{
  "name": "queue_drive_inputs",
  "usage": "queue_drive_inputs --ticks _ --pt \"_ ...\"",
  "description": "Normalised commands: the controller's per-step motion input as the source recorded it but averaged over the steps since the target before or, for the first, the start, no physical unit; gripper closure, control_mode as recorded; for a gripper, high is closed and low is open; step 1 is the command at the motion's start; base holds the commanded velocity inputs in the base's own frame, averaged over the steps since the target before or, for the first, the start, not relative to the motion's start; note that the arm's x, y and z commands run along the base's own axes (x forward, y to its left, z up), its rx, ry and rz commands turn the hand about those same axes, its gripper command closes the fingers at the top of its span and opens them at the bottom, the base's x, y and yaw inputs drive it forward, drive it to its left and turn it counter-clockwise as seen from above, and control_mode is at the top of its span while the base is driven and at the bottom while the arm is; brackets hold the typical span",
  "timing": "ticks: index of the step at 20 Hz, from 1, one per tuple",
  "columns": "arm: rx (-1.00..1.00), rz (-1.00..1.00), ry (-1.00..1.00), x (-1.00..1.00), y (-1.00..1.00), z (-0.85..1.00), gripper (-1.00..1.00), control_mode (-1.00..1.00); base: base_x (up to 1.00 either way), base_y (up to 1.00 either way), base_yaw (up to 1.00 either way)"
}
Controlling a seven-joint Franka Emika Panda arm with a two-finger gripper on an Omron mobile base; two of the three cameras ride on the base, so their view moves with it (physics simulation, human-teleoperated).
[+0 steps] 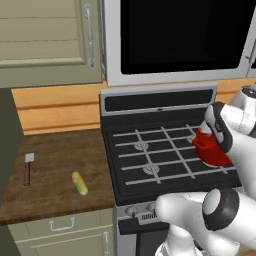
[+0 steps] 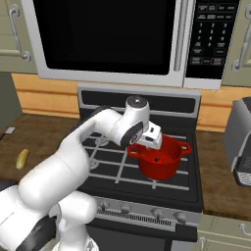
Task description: Put the cucumber and tomato in the pot. Retrieve the spatula and lightly stir the vegetables in the pot.
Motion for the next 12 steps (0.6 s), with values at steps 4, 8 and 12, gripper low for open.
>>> queue_drive_inputs --ticks 4,8,12 --pt "-0.02 0.06 0.08 -0.57 0.97 0.58 -1.0 -1.0 0.0 0.0 0.0" --pt "-0.01 0.06 0.02 -0.71 1.0 0.14 -1.0 -1.0 0.0 0.0 0.0" --pt "0.0 0.05 0.0 -0.49 1.0 0.0 -1.0 -1.0 0.0 0.0 0.0"
